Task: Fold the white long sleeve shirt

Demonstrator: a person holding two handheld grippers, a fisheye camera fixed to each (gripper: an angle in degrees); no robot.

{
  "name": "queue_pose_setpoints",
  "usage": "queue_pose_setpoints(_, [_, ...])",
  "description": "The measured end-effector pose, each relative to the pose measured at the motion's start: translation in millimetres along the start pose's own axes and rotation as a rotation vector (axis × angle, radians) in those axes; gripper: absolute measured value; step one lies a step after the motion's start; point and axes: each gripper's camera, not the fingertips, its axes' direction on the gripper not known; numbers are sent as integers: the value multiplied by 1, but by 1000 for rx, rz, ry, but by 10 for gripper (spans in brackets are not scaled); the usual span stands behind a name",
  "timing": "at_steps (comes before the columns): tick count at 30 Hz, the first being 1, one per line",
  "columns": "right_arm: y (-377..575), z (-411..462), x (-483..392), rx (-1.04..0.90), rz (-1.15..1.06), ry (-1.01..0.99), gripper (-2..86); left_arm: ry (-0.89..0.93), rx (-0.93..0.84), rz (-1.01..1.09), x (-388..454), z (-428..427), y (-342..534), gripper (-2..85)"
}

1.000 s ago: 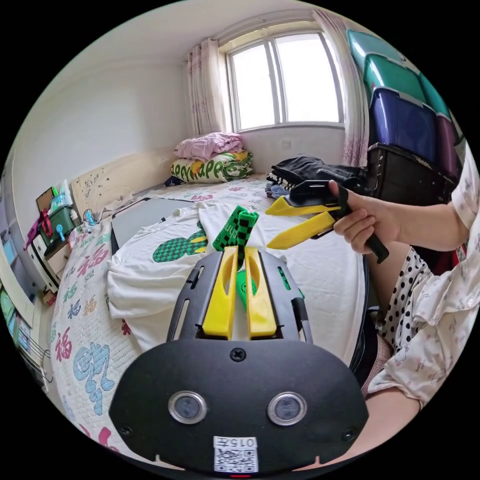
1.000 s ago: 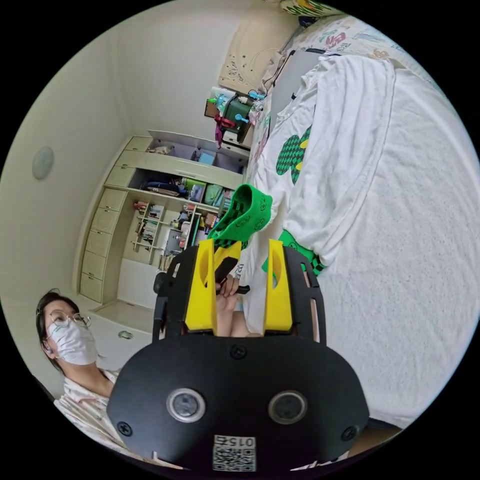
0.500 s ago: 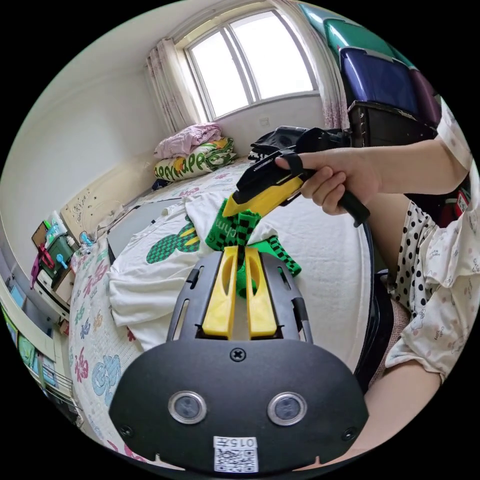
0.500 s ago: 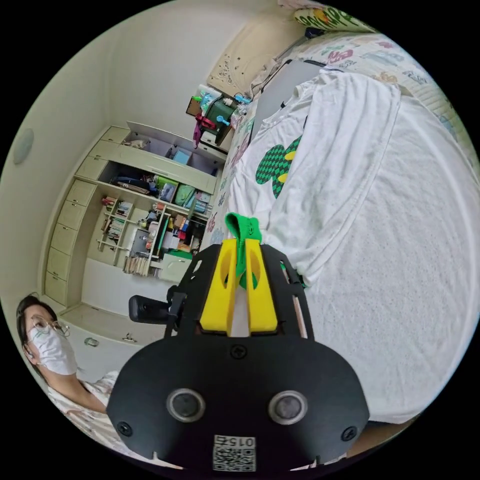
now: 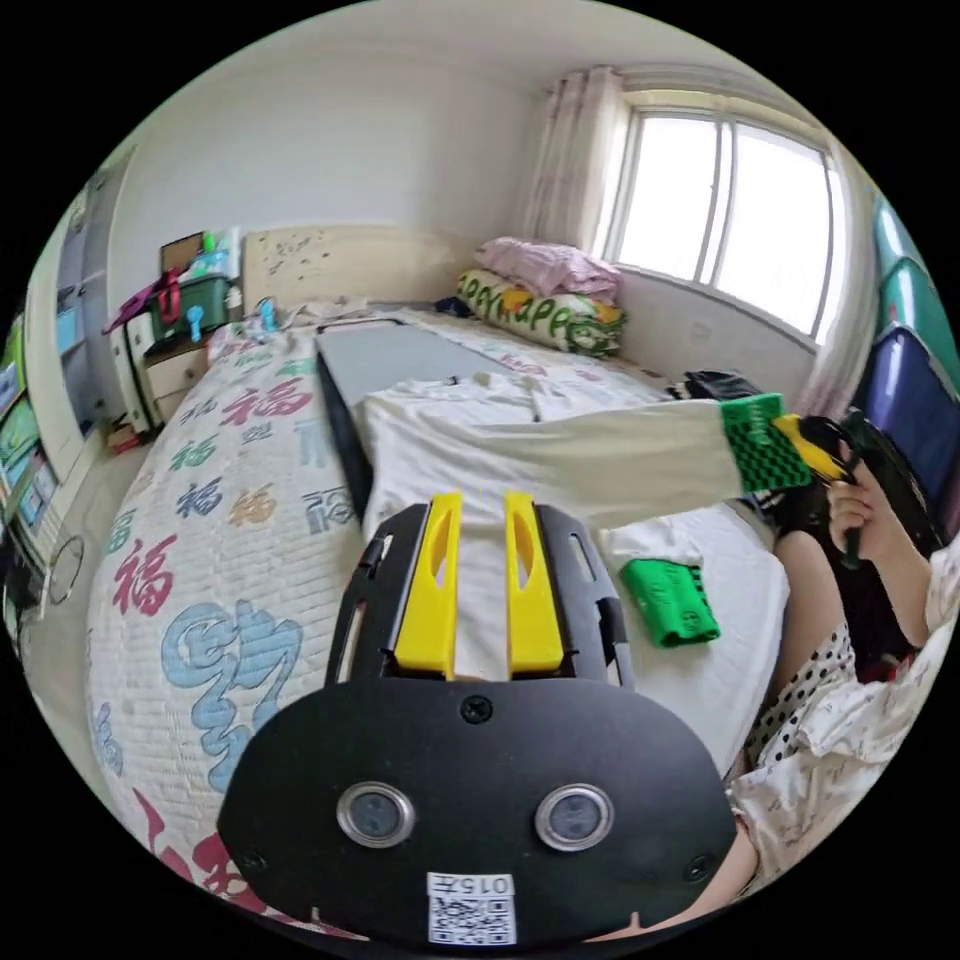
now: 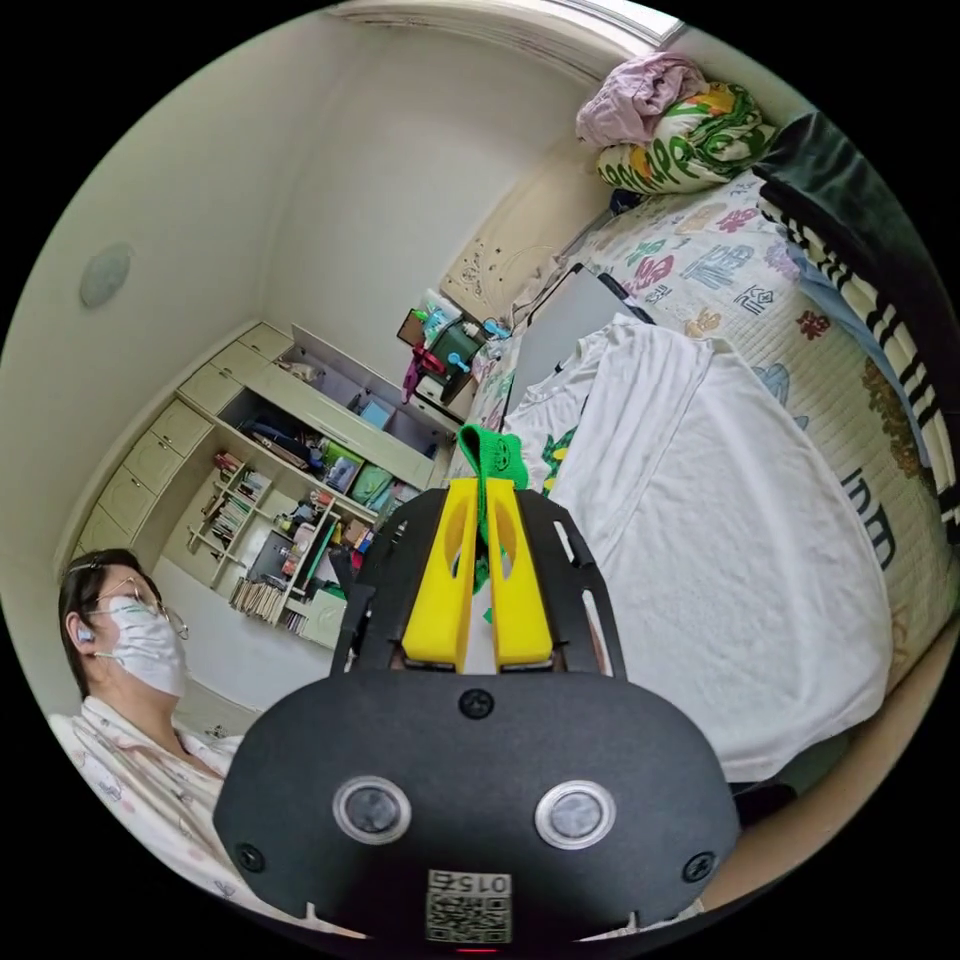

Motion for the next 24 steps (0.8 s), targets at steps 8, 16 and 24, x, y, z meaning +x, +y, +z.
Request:
queue_pose_setpoints(8, [63, -7, 111, -16, 151, -27, 5, 8, -116, -178, -79, 76, 29, 87])
queue_pose_setpoints(16, [150, -3, 219, -93, 175, 57, 17, 253, -63, -326, -127, 103, 70, 104])
queue_pose_setpoints(24, [154, -35, 296, -41, -42, 490, 59, 268, -37, -460, -172, 124, 110, 177])
